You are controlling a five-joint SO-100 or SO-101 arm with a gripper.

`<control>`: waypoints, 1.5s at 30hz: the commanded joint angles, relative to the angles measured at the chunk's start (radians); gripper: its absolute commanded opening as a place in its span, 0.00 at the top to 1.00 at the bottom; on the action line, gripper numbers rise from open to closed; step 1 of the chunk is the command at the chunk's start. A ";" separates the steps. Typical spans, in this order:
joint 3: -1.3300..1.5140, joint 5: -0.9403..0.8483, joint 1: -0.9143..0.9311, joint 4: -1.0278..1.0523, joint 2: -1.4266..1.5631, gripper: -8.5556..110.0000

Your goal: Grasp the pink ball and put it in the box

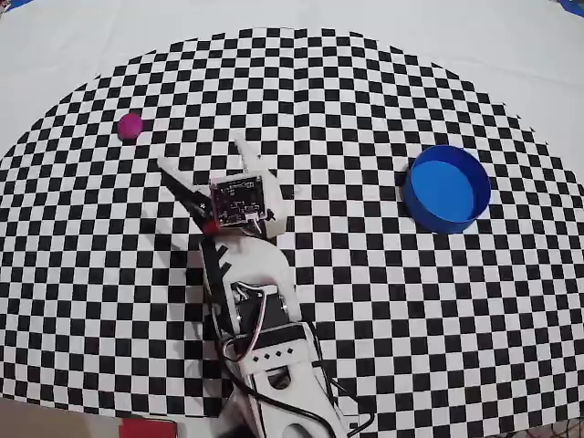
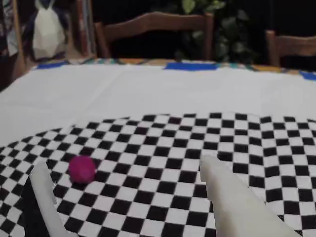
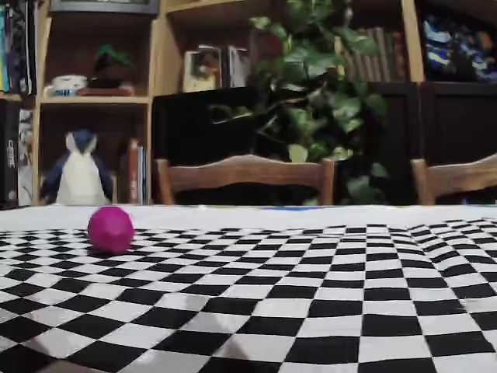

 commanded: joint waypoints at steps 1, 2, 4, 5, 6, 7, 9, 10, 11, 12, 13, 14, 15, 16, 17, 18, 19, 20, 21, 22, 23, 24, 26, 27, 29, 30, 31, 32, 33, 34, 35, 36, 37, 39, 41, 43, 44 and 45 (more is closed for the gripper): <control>0.008 -0.006 -0.040 -0.018 -0.011 0.62; 0.008 -0.006 -0.049 -0.018 -0.012 0.62; 0.008 -0.006 -0.067 -0.018 -0.015 0.62; 0.008 -0.006 -0.077 -0.018 -0.017 0.62; 0.008 -0.006 -0.084 -0.018 -0.020 0.62; 0.008 -0.006 -0.092 -0.018 -0.023 0.62; 0.008 -0.006 -0.107 -0.018 -0.026 0.62; 0.008 -0.006 -0.115 -0.018 -0.028 0.62; 0.008 -0.006 -0.121 -0.018 -0.029 0.62; 0.008 -0.006 -0.129 -0.018 -0.031 0.62; 0.008 -0.006 -0.135 -0.018 -0.032 0.62; 0.008 -0.006 -0.141 -0.017 -0.035 0.62; 0.008 -0.006 -0.146 -0.017 -0.037 0.62; 0.008 -0.006 -0.150 -0.017 -0.040 0.62; 0.008 -0.006 -0.153 -0.017 -0.041 0.62; 0.008 -0.006 -0.158 -0.017 -0.044 0.62; 0.008 -0.006 -0.163 -0.017 -0.046 0.62; 0.008 -0.006 -0.167 -0.017 -0.048 0.62; 0.008 -0.006 -0.170 -0.017 -0.051 0.62; 0.008 -0.006 -0.173 -0.017 -0.051 0.62; 0.008 -0.006 -0.176 -0.017 -0.052 0.62; 0.008 -0.006 -0.178 -0.017 -0.055 0.62; 0.008 -0.006 -0.181 -0.017 -0.060 0.62; 0.008 -0.006 -0.183 -0.017 -0.061 0.62; 0.008 -0.006 -0.186 -0.017 -0.066 0.62; 0.008 -0.006 -0.187 -0.017 -0.066 0.62; 0.008 -0.006 -0.187 -0.017 -0.067 0.62; 0.008 -0.006 -0.189 -0.017 -0.069 0.62; 0.008 -0.006 -0.189 -0.017 -0.071 0.62; 0.008 -0.006 -0.189 -0.017 -0.074 0.62; 0.008 -0.006 -0.189 -0.017 -0.077 0.62; 0.008 -0.006 -0.189 -0.017 -0.080 0.62; 0.008 -0.006 -0.189 -0.017 -0.083 0.62; 0.008 -0.006 -0.189 -0.018 -0.092 0.62; 0.008 -0.006 -0.189 -0.018 -0.103 0.62; 0.002 -0.006 -0.189 -0.018 -0.121 0.62; -0.002 -0.006 -0.190 -0.020 -0.132 0.62; -0.002 -0.006 -0.192 -0.025 -0.141 0.62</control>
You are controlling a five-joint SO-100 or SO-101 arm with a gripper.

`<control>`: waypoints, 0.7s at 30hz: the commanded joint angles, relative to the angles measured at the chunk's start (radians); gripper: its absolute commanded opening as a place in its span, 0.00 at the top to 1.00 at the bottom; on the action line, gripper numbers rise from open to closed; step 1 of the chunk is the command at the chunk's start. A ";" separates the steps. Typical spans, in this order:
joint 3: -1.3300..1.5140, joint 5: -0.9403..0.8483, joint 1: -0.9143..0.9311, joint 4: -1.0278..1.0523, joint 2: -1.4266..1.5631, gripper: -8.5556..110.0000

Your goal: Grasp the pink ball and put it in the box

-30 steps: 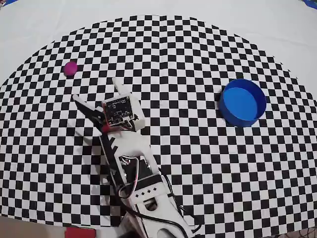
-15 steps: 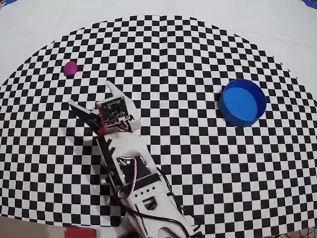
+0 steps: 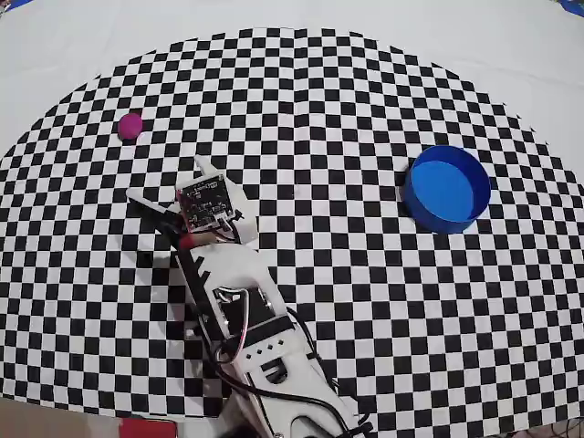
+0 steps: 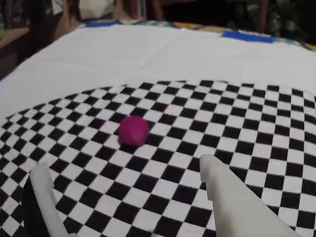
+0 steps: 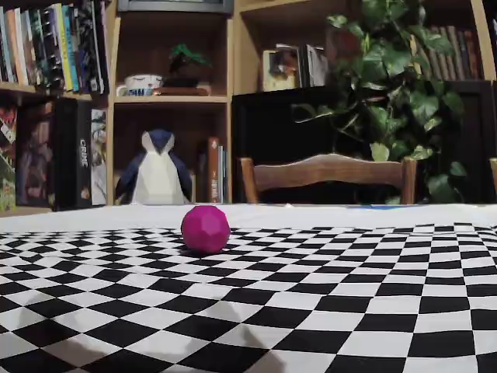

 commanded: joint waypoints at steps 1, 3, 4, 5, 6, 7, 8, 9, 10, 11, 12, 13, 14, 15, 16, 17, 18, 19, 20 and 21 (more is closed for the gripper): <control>-0.005 -0.006 -0.011 -0.025 -0.026 0.62; -0.014 -0.006 -0.014 -0.029 -0.048 0.62; -0.021 -0.006 -0.015 -0.029 -0.063 0.62; -0.037 -0.006 -0.017 -0.029 -0.084 0.62; -0.052 -0.006 -0.018 -0.032 -0.114 0.62; -0.067 -0.006 -0.020 -0.049 -0.150 0.62; -0.080 -0.006 -0.021 -0.074 -0.187 0.62; -0.092 -0.006 -0.023 -0.100 -0.225 0.62; -0.104 -0.006 -0.025 -0.118 -0.258 0.62; -0.112 -0.006 -0.025 -0.123 -0.278 0.62; -0.118 -0.006 -0.028 -0.123 -0.291 0.62; -0.123 -0.006 -0.029 -0.123 -0.299 0.62; -0.123 -0.006 -0.032 -0.123 -0.301 0.62; -0.123 -0.006 -0.037 -0.123 -0.301 0.62; -0.124 -0.006 -0.041 -0.123 -0.302 0.62; -0.124 -0.006 -0.046 -0.123 -0.305 0.62; -0.126 -0.006 -0.051 -0.123 -0.308 0.62; -0.130 -0.006 -0.055 -0.123 -0.314 0.62; -0.135 -0.006 -0.057 -0.123 -0.324 0.62; -0.140 -0.006 -0.060 -0.123 -0.331 0.62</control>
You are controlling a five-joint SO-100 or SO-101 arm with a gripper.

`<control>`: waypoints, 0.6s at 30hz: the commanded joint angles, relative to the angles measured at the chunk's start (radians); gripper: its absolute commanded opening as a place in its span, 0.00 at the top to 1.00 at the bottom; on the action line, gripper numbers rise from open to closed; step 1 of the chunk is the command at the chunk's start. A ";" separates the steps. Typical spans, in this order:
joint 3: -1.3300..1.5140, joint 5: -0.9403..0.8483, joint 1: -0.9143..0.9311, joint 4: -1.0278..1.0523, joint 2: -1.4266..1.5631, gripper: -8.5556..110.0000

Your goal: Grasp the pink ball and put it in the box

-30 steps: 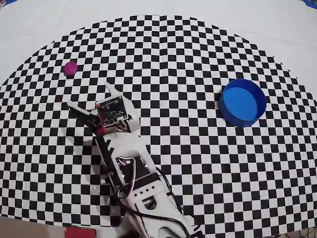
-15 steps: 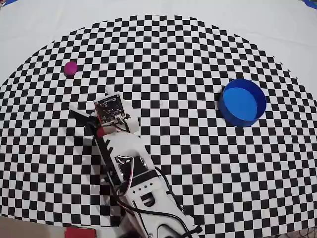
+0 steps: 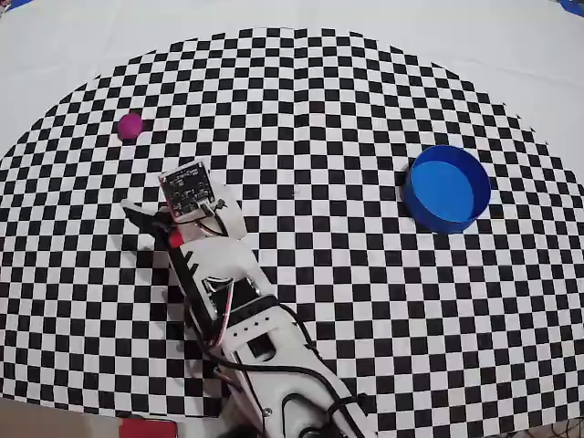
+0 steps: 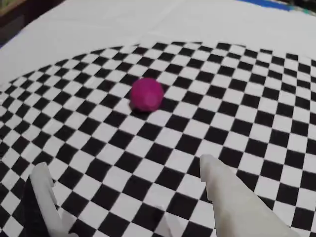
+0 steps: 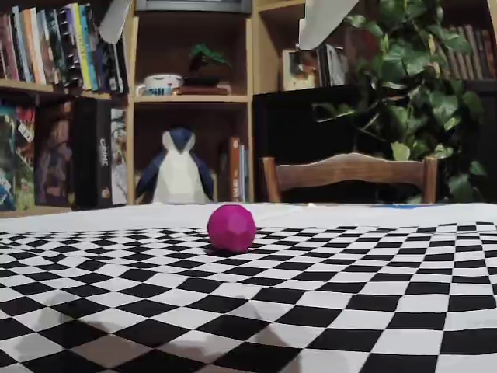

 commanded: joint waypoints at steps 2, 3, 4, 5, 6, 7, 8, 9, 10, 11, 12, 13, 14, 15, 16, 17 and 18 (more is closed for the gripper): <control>-0.064 -0.006 -0.006 -0.015 -0.028 0.62; -0.067 -0.006 -0.006 -0.015 -0.028 0.62; -0.071 -0.006 -0.003 -0.015 -0.029 0.62; -0.072 -0.006 0.003 -0.015 -0.032 0.62; -0.072 -0.006 0.008 -0.015 -0.037 0.62; -0.077 -0.006 0.012 -0.015 -0.049 0.62; -0.083 -0.006 0.014 -0.015 -0.060 0.62; -0.087 -0.006 0.015 -0.015 -0.069 0.62; -0.092 -0.006 0.017 -0.015 -0.080 0.62; -0.100 -0.002 0.017 -0.015 -0.095 0.62; -0.109 -0.002 0.020 -0.015 -0.114 0.62; -0.117 -0.003 0.023 -0.018 -0.133 0.62; -0.121 -0.003 0.023 -0.040 -0.155 0.62; -0.123 -0.005 0.025 -0.067 -0.178 0.62; -0.129 -0.005 0.025 -0.080 -0.193 0.62; -0.137 -0.005 0.025 -0.080 -0.204 0.62; -0.141 -0.005 0.025 -0.080 -0.212 0.62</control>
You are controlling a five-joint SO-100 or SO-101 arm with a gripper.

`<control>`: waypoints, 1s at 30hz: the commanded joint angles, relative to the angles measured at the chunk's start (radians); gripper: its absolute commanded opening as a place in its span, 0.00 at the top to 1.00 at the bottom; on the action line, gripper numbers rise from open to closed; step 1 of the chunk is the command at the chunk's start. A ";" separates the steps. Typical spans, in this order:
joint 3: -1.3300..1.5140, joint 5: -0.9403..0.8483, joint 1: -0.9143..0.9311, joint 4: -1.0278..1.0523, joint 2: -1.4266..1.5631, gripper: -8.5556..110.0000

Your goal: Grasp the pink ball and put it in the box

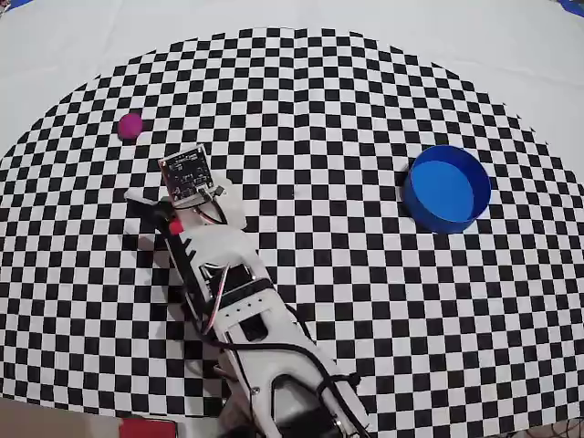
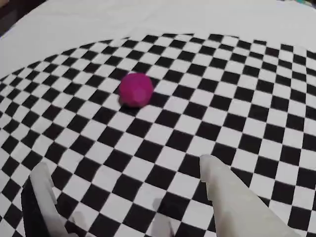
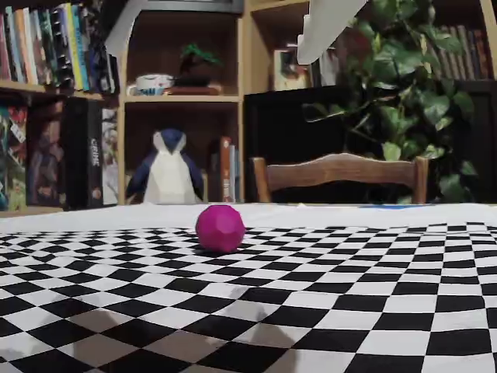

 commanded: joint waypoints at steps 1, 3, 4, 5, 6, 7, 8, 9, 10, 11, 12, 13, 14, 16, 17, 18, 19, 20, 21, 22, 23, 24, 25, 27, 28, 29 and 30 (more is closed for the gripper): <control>-0.052 -0.005 0.002 -0.025 -0.026 0.62; -0.060 -0.005 0.003 -0.025 -0.040 0.62; -0.063 -0.005 0.003 -0.025 -0.046 0.62; -0.067 -0.005 0.005 -0.025 -0.052 0.62; -0.071 -0.005 0.005 -0.025 -0.058 0.62; -0.077 -0.005 0.008 -0.025 -0.066 0.62; -0.084 -0.006 0.008 -0.025 -0.077 0.62; -0.092 -0.006 0.009 -0.025 -0.087 0.62; -0.098 -0.006 0.009 -0.025 -0.095 0.62; -0.104 -0.006 0.011 -0.025 -0.103 0.62; -0.112 -0.006 0.011 -0.025 -0.112 0.62; -0.121 -0.006 0.011 -0.025 -0.123 0.62; -0.129 -0.006 0.011 -0.025 -0.133 0.62; -0.144 -0.006 0.011 -0.025 -0.155 0.62; -0.153 -0.006 0.011 -0.025 -0.166 0.62; -0.163 -0.006 0.011 -0.025 -0.178 0.62; -0.172 -0.006 0.011 -0.025 -0.190 0.62; -0.181 -0.006 0.011 -0.025 -0.202 0.62; -0.189 -0.006 0.011 -0.025 -0.213 0.62; -0.196 -0.006 0.011 -0.025 -0.222 0.62; -0.202 -0.006 0.011 -0.025 -0.230 0.62; -0.209 -0.006 0.011 -0.023 -0.238 0.62; -0.215 -0.006 0.011 -0.018 -0.242 0.62; -0.227 -0.006 0.011 -0.017 -0.256 0.62; -0.235 -0.006 0.012 -0.017 -0.267 0.62; -0.242 -0.006 0.012 -0.017 -0.278 0.62; -0.250 -0.006 0.012 -0.017 -0.287 0.62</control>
